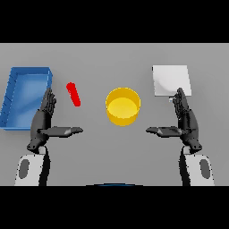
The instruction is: Pick up the red beaker and tilt it to pour out 1 green nut into yellow bowl. Pick up the yellow bowl and place it on the metallic measuring scale.
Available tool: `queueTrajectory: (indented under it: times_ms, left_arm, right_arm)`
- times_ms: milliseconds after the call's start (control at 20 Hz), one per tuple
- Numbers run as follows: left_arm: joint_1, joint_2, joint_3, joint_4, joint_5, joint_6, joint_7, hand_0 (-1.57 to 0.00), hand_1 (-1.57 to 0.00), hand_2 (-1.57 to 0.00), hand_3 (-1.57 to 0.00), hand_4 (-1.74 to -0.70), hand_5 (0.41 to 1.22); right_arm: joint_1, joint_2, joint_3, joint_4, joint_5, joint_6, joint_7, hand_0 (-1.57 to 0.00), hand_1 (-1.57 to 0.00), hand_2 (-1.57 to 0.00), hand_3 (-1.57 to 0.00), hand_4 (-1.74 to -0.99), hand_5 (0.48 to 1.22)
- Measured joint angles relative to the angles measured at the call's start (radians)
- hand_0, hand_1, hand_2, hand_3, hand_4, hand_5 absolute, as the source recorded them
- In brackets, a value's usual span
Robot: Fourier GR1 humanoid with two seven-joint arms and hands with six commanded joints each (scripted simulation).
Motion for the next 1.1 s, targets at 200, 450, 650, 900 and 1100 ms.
queueTrajectory:
  times_ms: [200, 450, 650, 900, 1100]
  left_arm:
    - [-0.004, 0.004, 0.004, 0.003, 0.003, -0.001, 0.002, 0.0, 0.0, 0.0, 0.0, -1.2, 0.652]
    - [0.056, 0.065, -0.064, -0.087, -0.086, -0.021, 0.004, 0.0, 0.0, 0.0, 0.0, -1.22, 0.654]
    - [0.086, 0.076, -0.095, -0.148, -0.115, -0.023, 0.047, 0.0, 0.0, 0.0, 0.0, -1.23, 0.662]
    - [0.005, 0.057, -0.102, -0.056, -0.126, -0.03, 0.081, 0.0, 0.0, 0.0, 0.0, -1.33, 0.713]
    - [-0.099, 0.062, -0.077, 0.071, -0.133, -0.033, 0.055, 0.0, 0.0, 0.0, 0.0, -1.38, 0.739]
  right_arm:
    - [-0.002, 0.0, 0.0, 0.002, 0.0, -0.001, 0.001, 0.0, 0.0, 0.0, 0.0, -1.245, 0.681]
    - [0.086, -0.066, 0.101, -0.078, 0.218, -0.044, -0.124, 0.0, 0.0, 0.0, 0.0, -1.235, 0.679]
    - [0.109, -0.077, 0.122, -0.135, 0.25, -0.046, -0.11, 0.0, 0.0, 0.0, 0.0, -1.245, 0.681]
    - [0.107, -0.065, 0.126, -0.133, 0.214, -0.016, -0.097, 0.0, 0.0, 0.0, 0.0, -1.28, 0.679]
    - [0.102, -0.072, 0.107, -0.15, 0.188, -0.012, -0.084, 0.0, 0.0, 0.0, 0.0, -1.308, 0.679]
